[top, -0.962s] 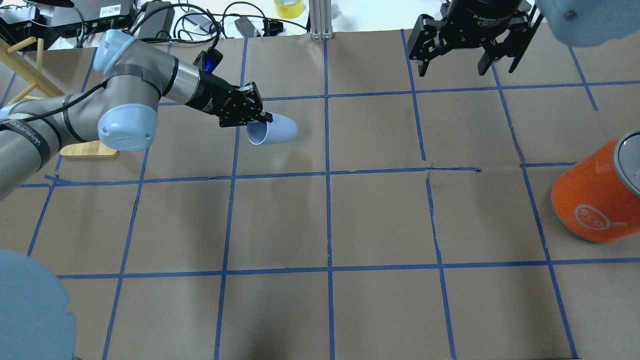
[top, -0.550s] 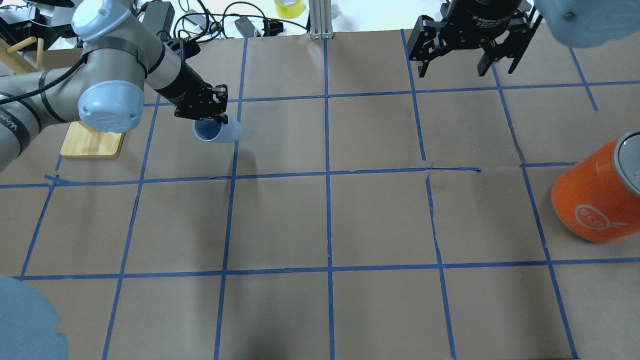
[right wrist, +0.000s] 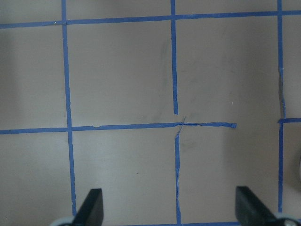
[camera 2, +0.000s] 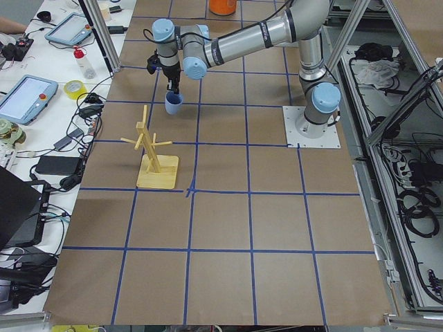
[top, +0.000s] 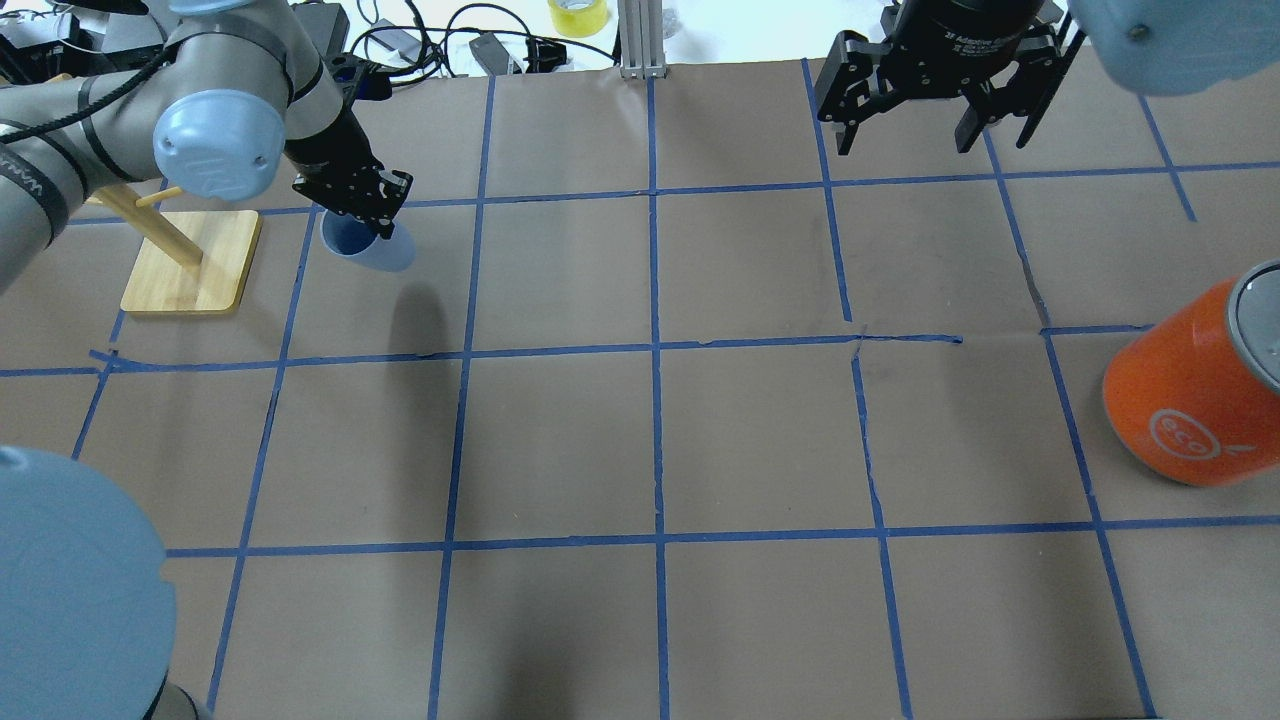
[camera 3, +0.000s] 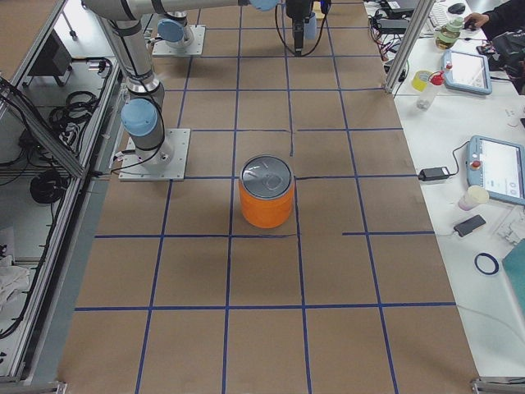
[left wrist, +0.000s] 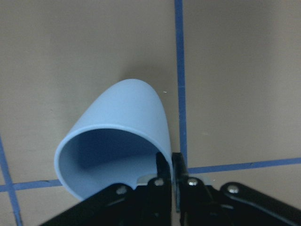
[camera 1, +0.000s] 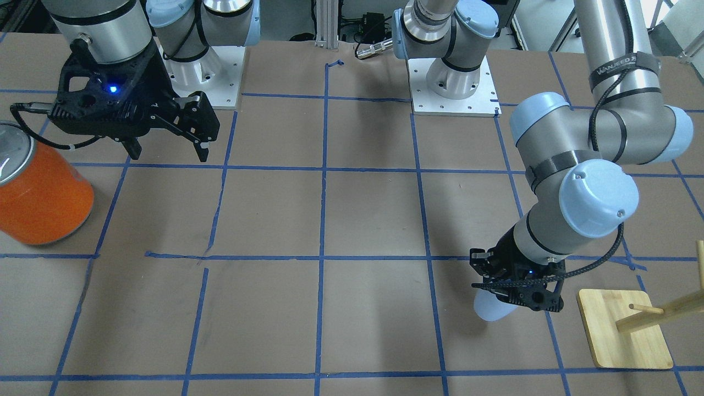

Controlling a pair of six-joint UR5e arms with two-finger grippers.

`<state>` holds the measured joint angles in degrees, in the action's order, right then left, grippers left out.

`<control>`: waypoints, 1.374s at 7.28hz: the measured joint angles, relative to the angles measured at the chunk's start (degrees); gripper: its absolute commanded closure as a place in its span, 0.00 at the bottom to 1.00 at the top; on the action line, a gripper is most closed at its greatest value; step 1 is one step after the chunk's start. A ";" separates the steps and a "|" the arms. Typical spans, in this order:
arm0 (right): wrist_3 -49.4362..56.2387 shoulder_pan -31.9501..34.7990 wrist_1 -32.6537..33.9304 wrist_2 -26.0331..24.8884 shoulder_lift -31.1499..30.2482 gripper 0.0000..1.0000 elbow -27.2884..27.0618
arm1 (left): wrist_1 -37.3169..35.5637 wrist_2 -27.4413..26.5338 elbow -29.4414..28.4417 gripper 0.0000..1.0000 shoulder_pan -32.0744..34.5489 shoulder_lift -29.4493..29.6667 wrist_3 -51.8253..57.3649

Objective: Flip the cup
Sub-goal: 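Lift the cup with the left gripper and rotate it upright near the wooden stand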

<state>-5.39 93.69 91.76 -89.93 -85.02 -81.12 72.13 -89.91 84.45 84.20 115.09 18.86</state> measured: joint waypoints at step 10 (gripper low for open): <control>0.07 0.00 -0.02 -0.07 0.03 0.00 0.00 | 1.50 -5.94 -4.52 0.00 0.00 6.77 11.65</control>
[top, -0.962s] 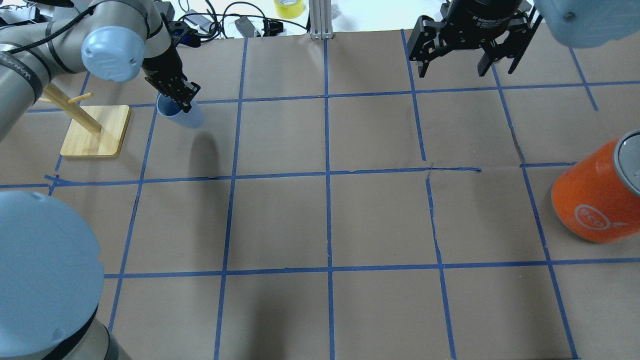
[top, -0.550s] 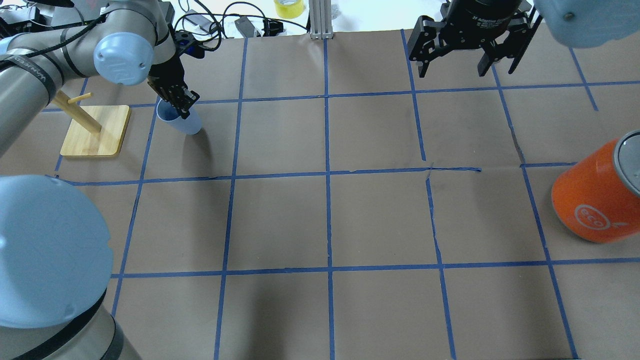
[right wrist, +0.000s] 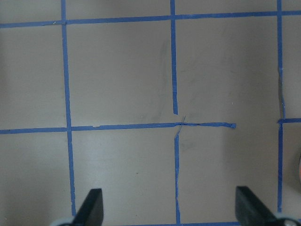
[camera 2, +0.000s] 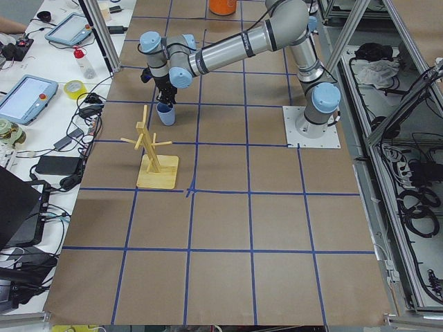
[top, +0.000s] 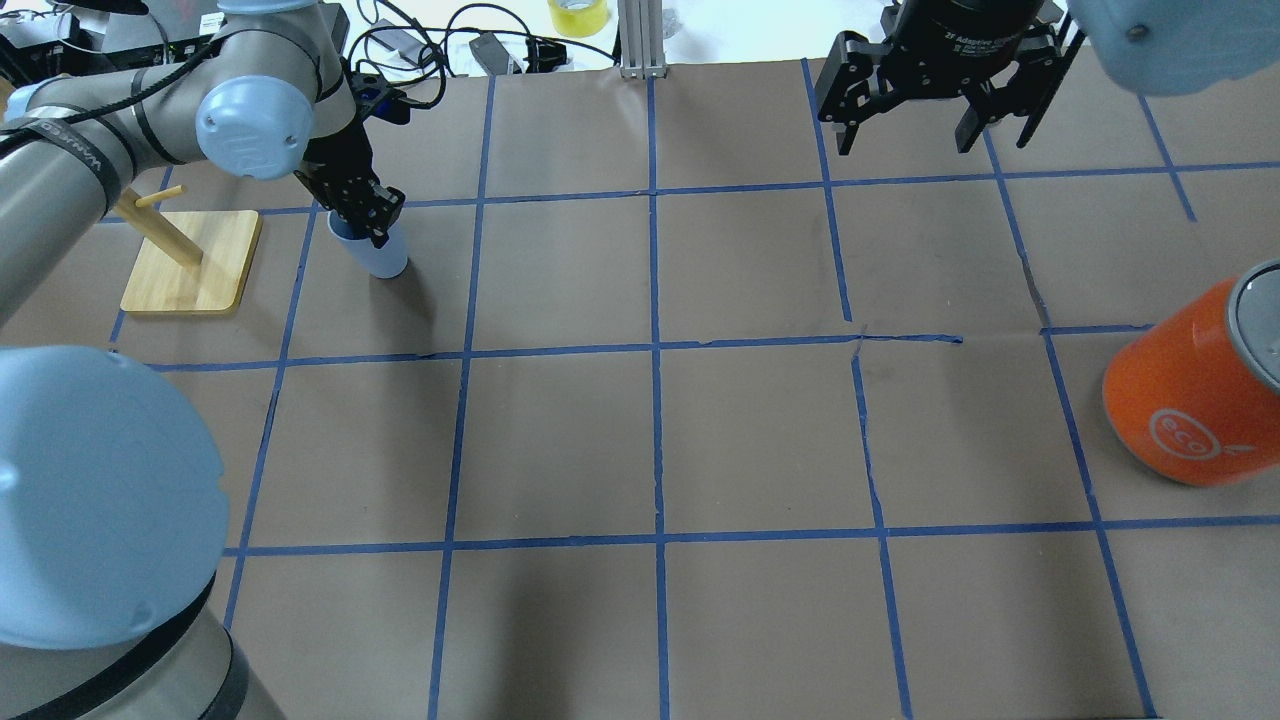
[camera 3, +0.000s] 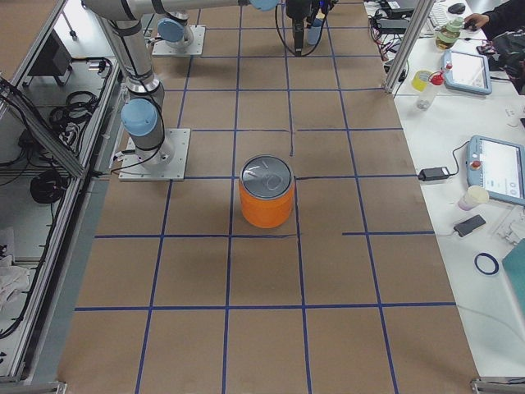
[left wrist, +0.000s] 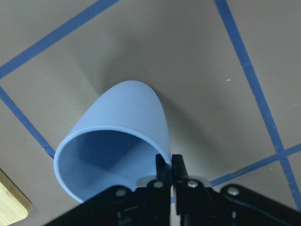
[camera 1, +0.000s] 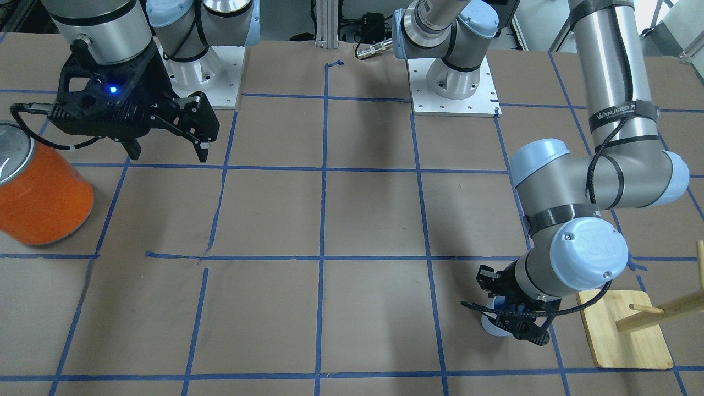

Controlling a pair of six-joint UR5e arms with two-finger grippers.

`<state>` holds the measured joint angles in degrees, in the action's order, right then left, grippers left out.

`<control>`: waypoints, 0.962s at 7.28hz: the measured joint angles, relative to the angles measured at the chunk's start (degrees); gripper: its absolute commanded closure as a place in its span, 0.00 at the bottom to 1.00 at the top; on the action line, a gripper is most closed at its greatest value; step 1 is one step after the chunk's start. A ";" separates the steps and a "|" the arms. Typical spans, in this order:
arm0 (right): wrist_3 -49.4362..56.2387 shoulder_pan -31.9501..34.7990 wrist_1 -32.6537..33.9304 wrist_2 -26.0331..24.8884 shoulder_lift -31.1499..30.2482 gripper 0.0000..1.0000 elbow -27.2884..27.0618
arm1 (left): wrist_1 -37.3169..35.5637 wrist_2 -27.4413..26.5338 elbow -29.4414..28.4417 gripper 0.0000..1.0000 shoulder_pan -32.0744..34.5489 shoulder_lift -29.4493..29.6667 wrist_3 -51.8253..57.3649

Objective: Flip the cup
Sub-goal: 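Lift the cup with the left gripper and rotate it upright near the wooden stand, then release the upright cup and raise the left gripper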

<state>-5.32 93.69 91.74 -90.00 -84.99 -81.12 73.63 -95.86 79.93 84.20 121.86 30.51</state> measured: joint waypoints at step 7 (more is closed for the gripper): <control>0.03 0.00 -0.07 0.00 0.00 0.00 -0.02 | 10.47 1.86 2.11 0.00 4.17 -18.26 -19.40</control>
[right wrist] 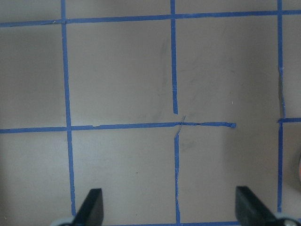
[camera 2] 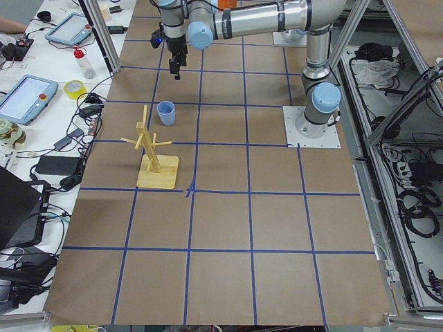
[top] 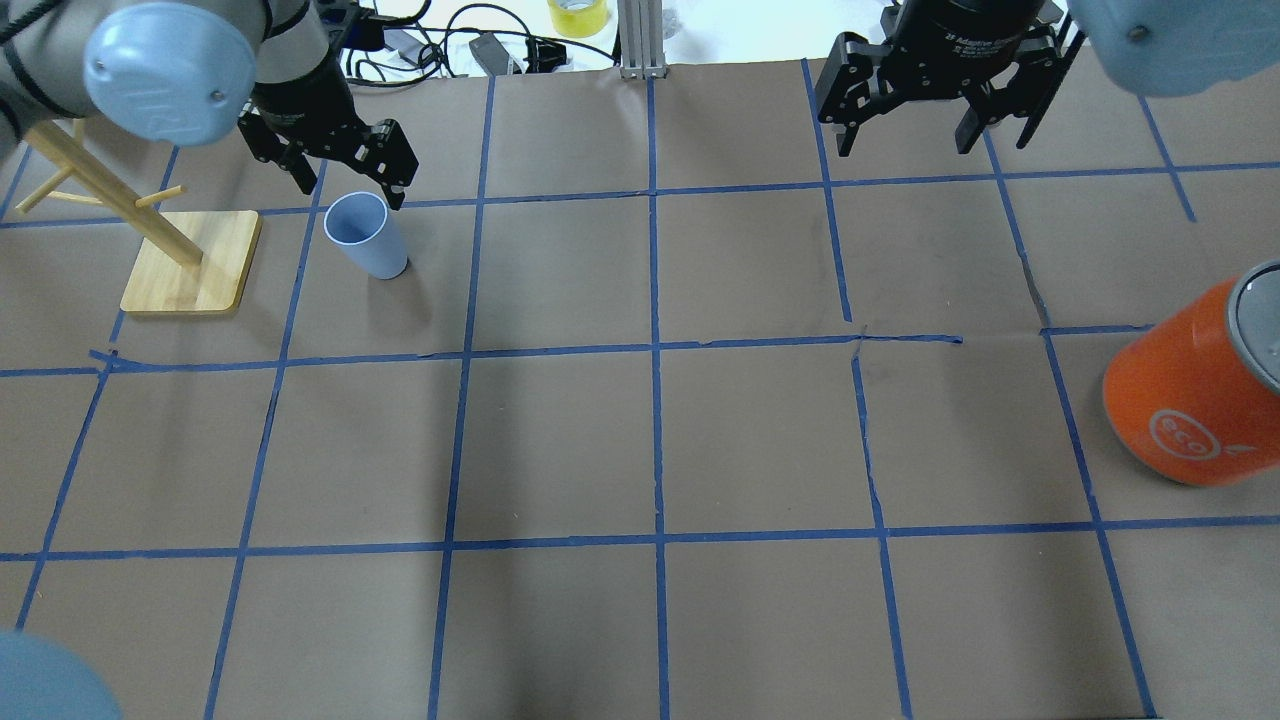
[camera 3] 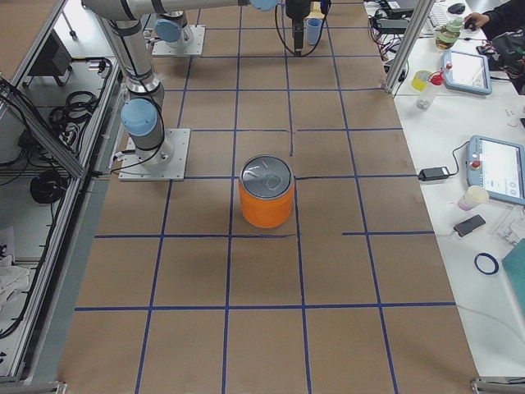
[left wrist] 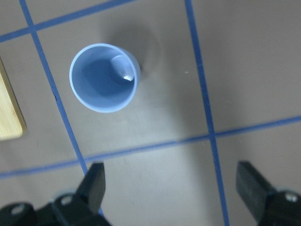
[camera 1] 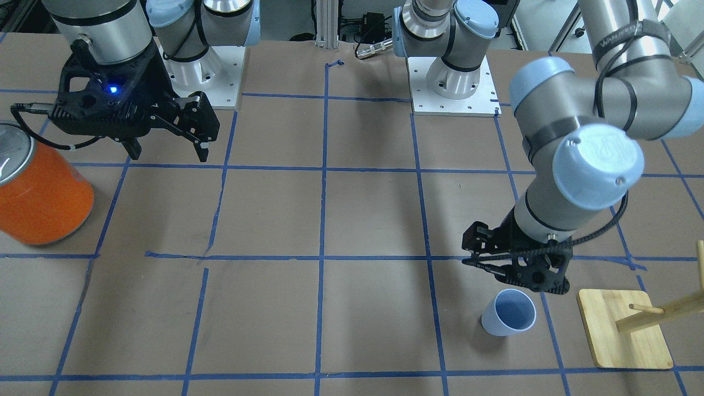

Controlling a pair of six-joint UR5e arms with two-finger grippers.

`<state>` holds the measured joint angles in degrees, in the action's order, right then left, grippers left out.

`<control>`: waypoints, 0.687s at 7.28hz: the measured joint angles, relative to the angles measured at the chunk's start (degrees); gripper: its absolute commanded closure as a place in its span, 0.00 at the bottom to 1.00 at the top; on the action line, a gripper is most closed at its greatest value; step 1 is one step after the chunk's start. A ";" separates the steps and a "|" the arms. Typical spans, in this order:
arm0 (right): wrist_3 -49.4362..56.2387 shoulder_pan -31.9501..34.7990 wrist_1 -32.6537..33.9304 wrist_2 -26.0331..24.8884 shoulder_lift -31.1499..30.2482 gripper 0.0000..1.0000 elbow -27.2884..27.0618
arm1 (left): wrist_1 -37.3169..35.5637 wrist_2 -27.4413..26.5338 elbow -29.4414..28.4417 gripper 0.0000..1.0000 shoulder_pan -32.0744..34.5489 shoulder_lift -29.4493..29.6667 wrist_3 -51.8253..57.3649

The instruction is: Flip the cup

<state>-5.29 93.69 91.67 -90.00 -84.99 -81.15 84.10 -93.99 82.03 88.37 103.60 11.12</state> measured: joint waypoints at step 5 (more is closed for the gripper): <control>-0.07 0.00 0.02 -0.08 0.00 0.00 0.02 | 8.20 2.54 1.20 0.00 0.39 -15.30 -4.31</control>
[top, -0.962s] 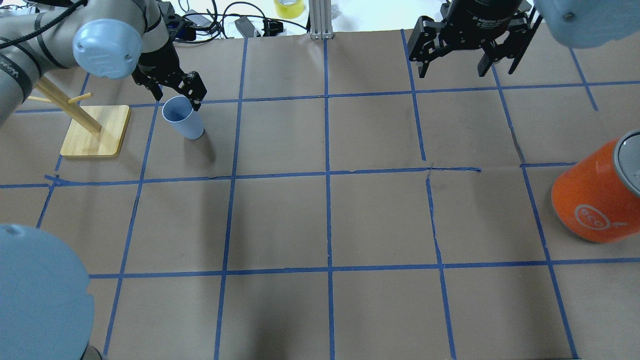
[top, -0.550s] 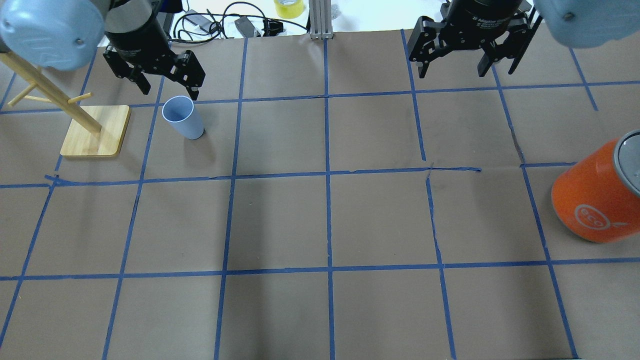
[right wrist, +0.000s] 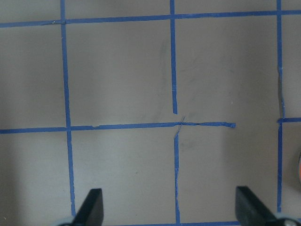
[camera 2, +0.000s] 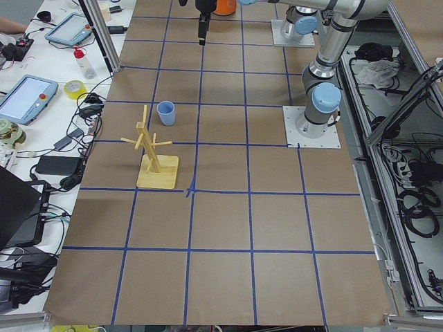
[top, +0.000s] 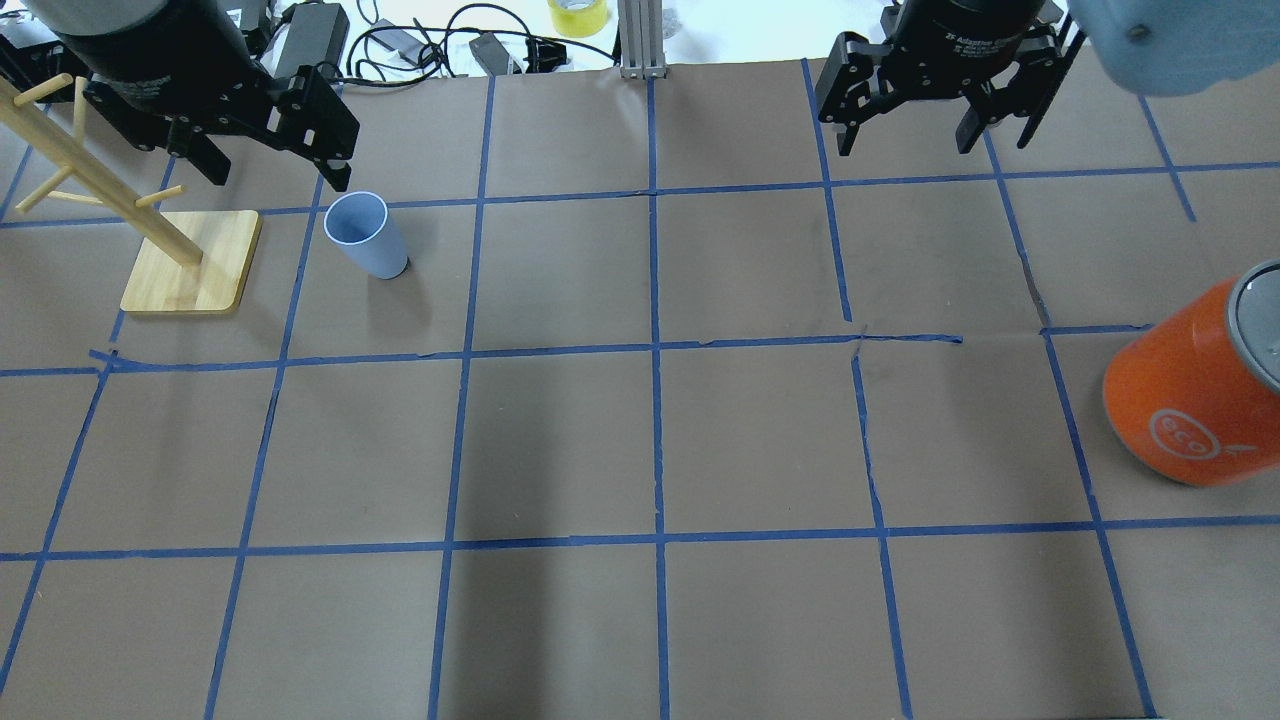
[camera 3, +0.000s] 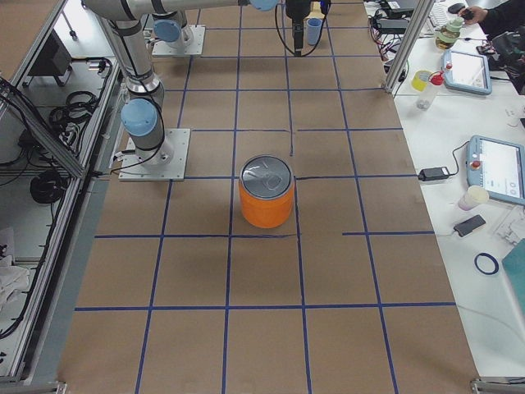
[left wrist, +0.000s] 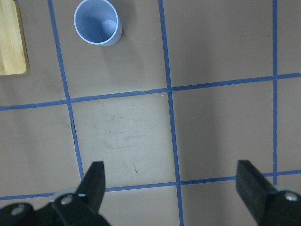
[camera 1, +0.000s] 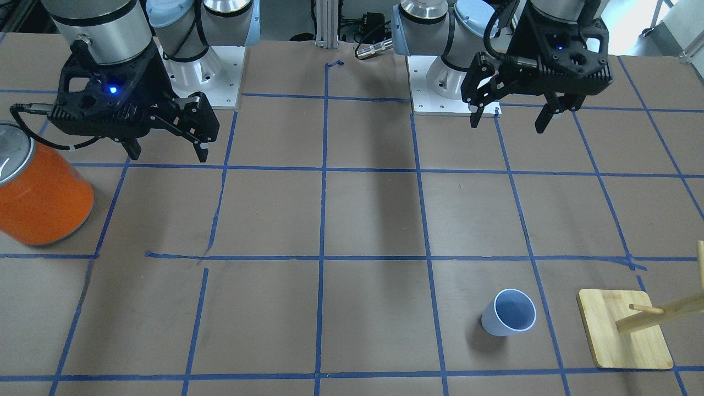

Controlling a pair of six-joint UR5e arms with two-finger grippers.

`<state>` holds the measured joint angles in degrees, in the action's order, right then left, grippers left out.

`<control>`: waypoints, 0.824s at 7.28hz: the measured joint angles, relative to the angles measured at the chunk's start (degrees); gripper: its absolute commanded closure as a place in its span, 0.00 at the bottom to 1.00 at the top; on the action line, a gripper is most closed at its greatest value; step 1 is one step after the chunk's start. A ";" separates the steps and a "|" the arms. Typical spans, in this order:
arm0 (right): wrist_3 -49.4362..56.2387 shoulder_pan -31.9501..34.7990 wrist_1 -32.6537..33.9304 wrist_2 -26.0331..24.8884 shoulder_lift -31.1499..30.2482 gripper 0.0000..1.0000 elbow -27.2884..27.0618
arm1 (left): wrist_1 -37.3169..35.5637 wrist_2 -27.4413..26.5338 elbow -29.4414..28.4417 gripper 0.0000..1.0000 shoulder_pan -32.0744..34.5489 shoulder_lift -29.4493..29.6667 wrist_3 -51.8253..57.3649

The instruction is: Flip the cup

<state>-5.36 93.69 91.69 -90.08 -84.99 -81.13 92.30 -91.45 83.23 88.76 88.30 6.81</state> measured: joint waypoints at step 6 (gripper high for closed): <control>-0.06 0.00 0.07 0.08 0.02 0.00 -0.07 | -0.49 -1.82 2.36 0.00 -0.39 -1.25 -2.12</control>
<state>-5.42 93.69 91.76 -90.00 -84.97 -81.20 91.81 -93.27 85.59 88.36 87.05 4.69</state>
